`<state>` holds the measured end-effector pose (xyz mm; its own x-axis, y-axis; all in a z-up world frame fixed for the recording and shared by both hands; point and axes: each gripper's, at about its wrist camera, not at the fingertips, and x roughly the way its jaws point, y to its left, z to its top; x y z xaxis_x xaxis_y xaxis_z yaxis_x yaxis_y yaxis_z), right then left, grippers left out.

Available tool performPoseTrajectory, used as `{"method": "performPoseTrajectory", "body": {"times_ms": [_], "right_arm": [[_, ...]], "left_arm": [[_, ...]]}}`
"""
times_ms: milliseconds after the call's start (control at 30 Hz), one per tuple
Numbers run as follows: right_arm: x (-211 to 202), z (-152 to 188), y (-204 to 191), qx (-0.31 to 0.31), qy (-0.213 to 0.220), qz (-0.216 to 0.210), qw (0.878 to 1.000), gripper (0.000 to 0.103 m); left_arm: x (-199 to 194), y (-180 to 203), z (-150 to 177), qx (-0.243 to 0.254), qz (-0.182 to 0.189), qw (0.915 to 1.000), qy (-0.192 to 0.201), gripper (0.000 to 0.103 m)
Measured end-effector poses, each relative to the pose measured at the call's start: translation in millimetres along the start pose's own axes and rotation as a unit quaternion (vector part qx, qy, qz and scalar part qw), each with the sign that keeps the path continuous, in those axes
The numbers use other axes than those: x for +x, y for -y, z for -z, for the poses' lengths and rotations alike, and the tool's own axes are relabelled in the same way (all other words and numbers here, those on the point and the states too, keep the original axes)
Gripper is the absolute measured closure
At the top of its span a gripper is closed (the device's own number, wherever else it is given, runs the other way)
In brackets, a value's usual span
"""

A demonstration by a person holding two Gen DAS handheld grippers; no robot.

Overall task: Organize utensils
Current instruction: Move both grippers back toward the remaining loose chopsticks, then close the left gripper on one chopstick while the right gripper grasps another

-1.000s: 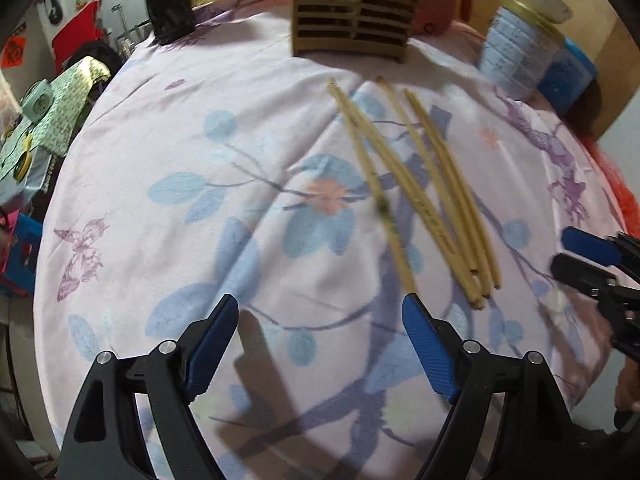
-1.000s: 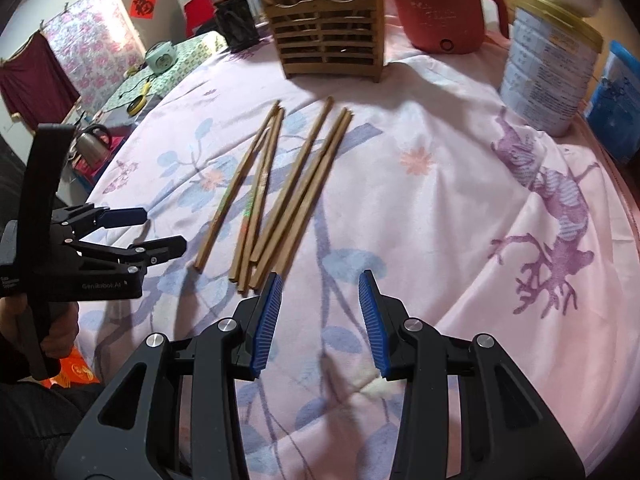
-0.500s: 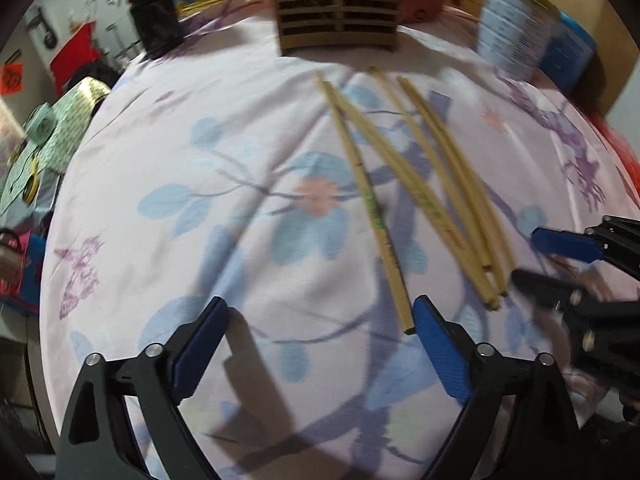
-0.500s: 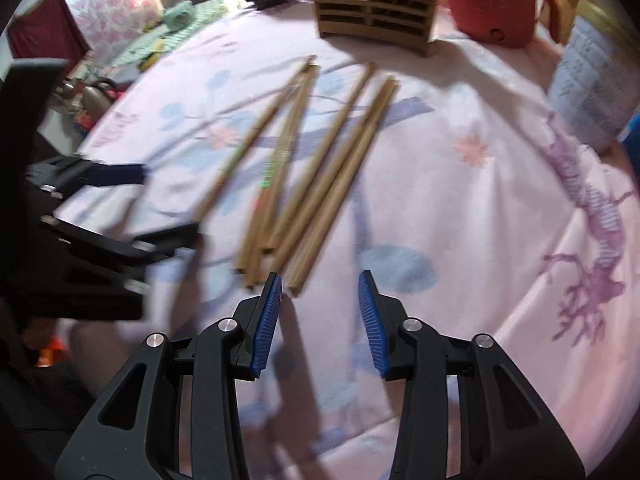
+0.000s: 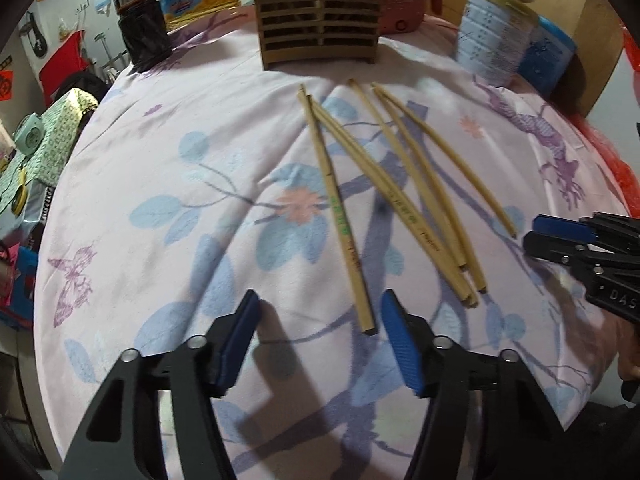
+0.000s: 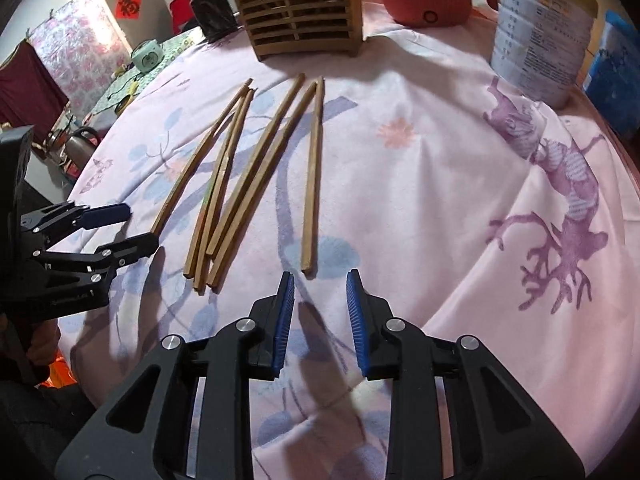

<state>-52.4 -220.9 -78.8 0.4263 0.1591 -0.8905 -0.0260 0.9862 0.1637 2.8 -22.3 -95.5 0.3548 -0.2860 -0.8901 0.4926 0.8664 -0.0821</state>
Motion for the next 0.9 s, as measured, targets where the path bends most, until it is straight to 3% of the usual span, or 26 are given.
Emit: {"method": "performPoseTrajectory", "body": {"times_ms": [267,400,433,467,500,667,900], "right_arm": [[5,-4,-4,-0.002,0.002,-0.005,1.0,0.074],[13,-4,-8,-0.011,0.007,0.002,1.0,0.075],[13,-4,-10,-0.018,0.011,0.007,1.0,0.078],[15,-5,-11,-0.024,0.013,0.014,1.0,0.093],[15,-4,-10,-0.02,0.013,0.009,1.0,0.096],[6,-3,-3,-0.007,0.018,0.007,1.0,0.096],[-29,-14,2,0.003,0.067,0.021,0.998,0.096]], "left_arm": [[-3,1,1,-0.005,0.04,0.9991,0.01,0.073],[-3,15,4,0.026,0.042,0.9987,0.012,0.075],[-2,19,5,0.037,0.034,0.9986,0.015,0.075],[-2,21,5,0.042,0.03,0.9985,0.018,0.083],[-2,22,5,0.043,0.028,0.9985,0.019,0.093],[-9,12,0,0.021,0.034,0.9989,0.022,0.097],[-47,4,-22,0.009,0.025,0.9974,0.067,0.097]]}}
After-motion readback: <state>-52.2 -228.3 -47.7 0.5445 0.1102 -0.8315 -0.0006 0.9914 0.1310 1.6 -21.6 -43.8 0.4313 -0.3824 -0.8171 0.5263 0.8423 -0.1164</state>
